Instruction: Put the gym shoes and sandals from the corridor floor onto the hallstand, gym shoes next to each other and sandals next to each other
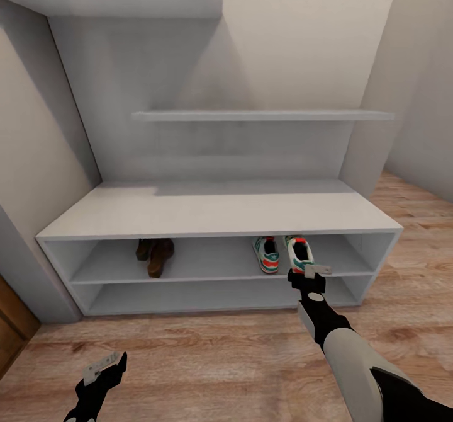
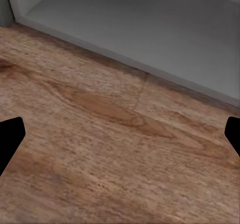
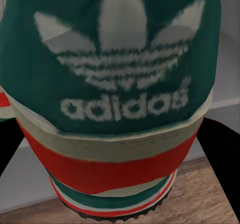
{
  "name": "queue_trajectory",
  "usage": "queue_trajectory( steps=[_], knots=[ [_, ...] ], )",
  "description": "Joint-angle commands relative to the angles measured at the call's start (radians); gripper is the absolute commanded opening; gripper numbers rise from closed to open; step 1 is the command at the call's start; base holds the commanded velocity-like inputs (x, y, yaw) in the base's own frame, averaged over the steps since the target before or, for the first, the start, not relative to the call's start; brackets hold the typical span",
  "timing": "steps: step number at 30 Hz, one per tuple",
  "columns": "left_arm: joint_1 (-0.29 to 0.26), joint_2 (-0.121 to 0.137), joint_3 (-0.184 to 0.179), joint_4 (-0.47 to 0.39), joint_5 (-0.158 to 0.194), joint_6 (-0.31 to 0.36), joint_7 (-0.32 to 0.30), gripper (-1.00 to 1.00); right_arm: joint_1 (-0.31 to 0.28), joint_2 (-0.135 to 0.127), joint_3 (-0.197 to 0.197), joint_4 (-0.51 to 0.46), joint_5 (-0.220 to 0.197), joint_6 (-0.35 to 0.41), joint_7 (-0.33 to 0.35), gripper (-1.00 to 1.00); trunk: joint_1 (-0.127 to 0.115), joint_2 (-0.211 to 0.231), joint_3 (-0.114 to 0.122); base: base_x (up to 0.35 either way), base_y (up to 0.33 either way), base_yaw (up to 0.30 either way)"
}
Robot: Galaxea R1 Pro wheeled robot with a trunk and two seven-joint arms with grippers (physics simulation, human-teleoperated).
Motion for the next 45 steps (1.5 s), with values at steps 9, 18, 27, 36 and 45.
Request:
queue_trajectory(
  steps=[9,18,27,36,45],
  knots=[
    [0.000,0.000,0.001,0.003,-0.001,-0.001,0.000,1.00,0.000,0.001,0.001,0.002,0.000,0.001,0.001,-1.00,0.000,0.000,0.000,0.006,0.000,0.000],
    [0.000,0.001,0.002,0.009,-0.002,-0.001,0.000,1.00,0.000,0.001,0.000,0.004,0.000,0.001,0.001,-1.00,0.000,0.000,0.000,0.000,0.000,0.000],
    [0.000,0.002,0.002,0.020,-0.003,-0.001,0.000,1.00,0.001,0.001,-0.001,0.004,0.000,0.000,0.002,-1.00,0.000,0.000,0.000,0.000,0.000,0.000],
    [0.000,0.003,0.002,0.020,-0.002,-0.001,0.000,1.00,0.005,0.001,-0.002,0.009,0.000,0.000,0.002,-1.00,0.000,0.000,0.000,0.000,0.000,0.000],
    [0.000,0.003,0.002,0.020,-0.002,-0.001,0.000,1.00,0.007,0.000,-0.002,0.042,0.001,-0.001,0.003,-1.00,0.000,0.000,0.000,0.000,0.000,0.000]
  ],
)
